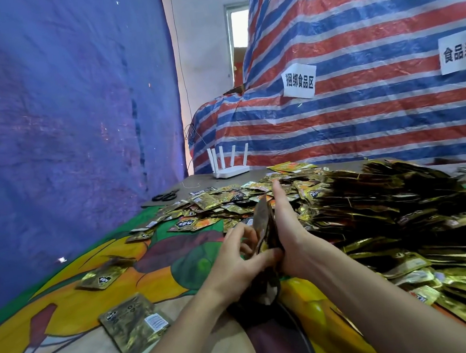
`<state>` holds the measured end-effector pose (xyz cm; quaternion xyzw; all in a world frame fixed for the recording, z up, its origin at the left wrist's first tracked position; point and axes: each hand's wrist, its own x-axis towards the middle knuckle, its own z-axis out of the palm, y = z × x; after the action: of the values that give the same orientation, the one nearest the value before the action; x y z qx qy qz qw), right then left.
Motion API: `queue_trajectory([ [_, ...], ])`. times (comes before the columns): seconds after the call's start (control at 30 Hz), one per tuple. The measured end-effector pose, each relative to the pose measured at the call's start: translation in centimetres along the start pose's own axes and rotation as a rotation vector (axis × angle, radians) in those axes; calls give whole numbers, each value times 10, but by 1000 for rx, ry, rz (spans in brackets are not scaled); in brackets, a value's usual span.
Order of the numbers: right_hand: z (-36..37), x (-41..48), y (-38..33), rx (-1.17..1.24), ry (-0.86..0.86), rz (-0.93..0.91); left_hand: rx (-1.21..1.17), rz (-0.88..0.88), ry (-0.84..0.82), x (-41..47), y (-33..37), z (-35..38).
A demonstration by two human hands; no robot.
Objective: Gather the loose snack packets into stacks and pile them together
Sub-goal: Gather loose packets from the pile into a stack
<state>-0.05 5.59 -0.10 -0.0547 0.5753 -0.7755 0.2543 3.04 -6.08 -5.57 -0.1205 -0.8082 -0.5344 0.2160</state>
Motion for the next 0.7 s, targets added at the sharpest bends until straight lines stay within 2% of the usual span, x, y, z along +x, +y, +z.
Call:
queue_trajectory([
  [0.13,5,1,3,-23,-189,-33,-217,0,110,3,1,-2],
  [0.2,8,3,11,-170,-231,-120,-268,-22,97,4,-1,-3],
  [0.33,10,9,25,-492,-62,-436,-247,-52,82,5,-10,-6],
  [0.47,13,11,29,-504,214,-479,-502,-104,-84,5,-11,-12],
  [0.57,13,10,28,-410,272,-504,-669,-156,-269,6,-10,-14],
  [0.63,11,10,25,-276,278,-476,-563,-113,-285,5,-9,-13],
  [0.7,9,11,22,-153,296,-430,-336,-3,-205,4,-7,-13],
])
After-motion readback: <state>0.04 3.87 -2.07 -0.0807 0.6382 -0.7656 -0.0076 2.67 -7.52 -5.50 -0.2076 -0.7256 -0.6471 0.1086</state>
